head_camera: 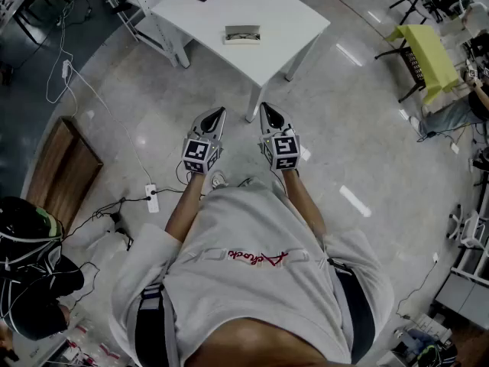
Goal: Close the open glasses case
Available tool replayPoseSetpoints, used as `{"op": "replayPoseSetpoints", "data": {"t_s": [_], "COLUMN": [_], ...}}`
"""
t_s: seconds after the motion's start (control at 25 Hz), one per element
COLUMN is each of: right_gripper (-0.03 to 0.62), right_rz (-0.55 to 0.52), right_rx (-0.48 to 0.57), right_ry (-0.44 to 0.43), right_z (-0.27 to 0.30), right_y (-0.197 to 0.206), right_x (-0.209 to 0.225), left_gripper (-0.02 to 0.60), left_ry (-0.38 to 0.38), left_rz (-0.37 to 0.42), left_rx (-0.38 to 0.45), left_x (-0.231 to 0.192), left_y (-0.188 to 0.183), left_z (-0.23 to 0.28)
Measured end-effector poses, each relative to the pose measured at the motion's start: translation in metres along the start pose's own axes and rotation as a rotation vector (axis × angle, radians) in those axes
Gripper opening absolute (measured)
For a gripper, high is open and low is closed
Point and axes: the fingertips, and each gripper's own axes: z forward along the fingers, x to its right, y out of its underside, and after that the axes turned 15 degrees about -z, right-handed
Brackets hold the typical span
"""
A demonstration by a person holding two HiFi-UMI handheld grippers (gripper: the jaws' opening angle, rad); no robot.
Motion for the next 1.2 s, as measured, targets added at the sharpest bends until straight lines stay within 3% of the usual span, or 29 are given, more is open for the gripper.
{"op": "replayPoseSetpoints", "data": {"t_s": [0.44,1.2], "right_gripper": [0.014,0.014], "right_rz": [-0.003,0.024], "right_rx": [-0.002,0.005], "right_ry": [-0.022,-0.064], "right_z": [-0.002,-0.024], "right_y": [0.003,0.031], "right_x": [0.0,0.041], "left_gripper": [0.02,0.02], "left_ry": [-0.007,-0.058], "left_rz": [-0.01,-0.022], "left_rx": [0.005,-0.006], "left_x": [0.003,0.037], "left_y": [0.002,0.024], "left_z": [0.003,0.03]}}
